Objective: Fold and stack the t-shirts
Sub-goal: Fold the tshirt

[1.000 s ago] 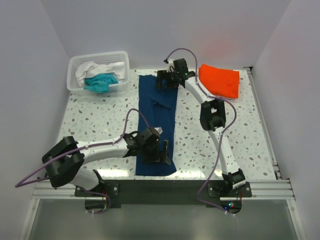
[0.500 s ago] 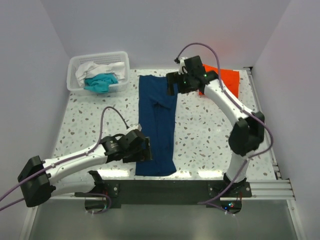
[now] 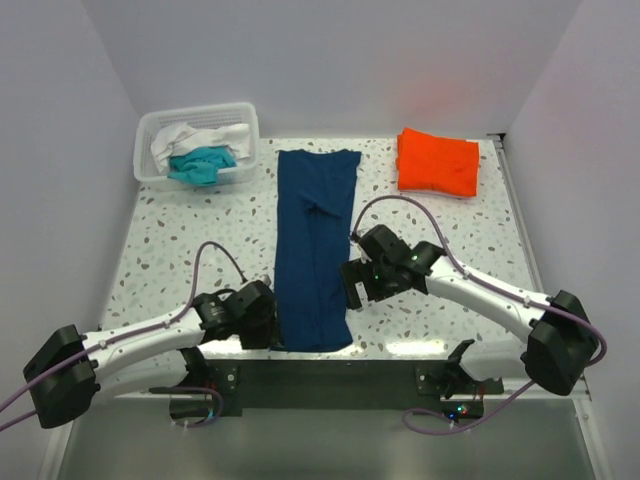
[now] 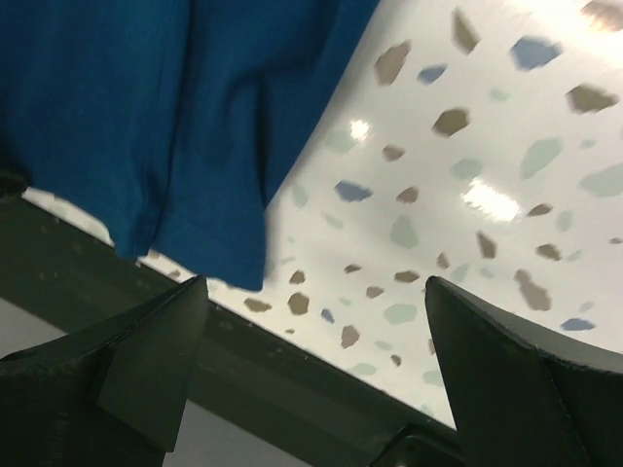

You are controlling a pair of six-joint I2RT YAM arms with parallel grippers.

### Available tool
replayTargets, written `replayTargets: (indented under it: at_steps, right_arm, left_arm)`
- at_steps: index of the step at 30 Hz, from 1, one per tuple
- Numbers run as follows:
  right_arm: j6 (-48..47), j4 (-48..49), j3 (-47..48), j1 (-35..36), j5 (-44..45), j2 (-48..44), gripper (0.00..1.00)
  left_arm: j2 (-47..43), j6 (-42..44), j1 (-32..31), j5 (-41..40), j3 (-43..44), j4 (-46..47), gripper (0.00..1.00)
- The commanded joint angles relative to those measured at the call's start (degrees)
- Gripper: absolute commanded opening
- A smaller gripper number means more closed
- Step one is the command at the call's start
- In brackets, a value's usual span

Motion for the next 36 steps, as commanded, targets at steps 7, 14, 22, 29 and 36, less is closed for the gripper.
replayTargets:
  at_steps: [7,14,22,29,36]
  right_arm:
    - [11.7,8.4,-9.8,8.9,-3.9,-4.2,0.88]
    - [14.4,12.1,-14.0,11.9,-4.0,-0.8,0.68]
    - [15.4,19.2,-16.4,13.6,-6.9,2.9,0.54]
    - [16.1,22.1,-16.5,14.9,-7.4,6.0,0.38]
    - [23.1,12.8,-15.4,20.7,-3.6,5.0,0.04]
  left_arm:
    - [4.3,0.8,0.1,1.6,0.3,5.9,0.38]
    - [6.4,0.9,0.0,0.9,0.2,4.3,0.0]
    - [1.5,-0.4,-0.1,2.2,-3.1,6.0,0.0]
    - [2.8,-0.6,-0.1,3.4,-3.8,7.9,0.0]
    - [2.6,-1.0,0.0,4.6,-3.3,7.2,0.0]
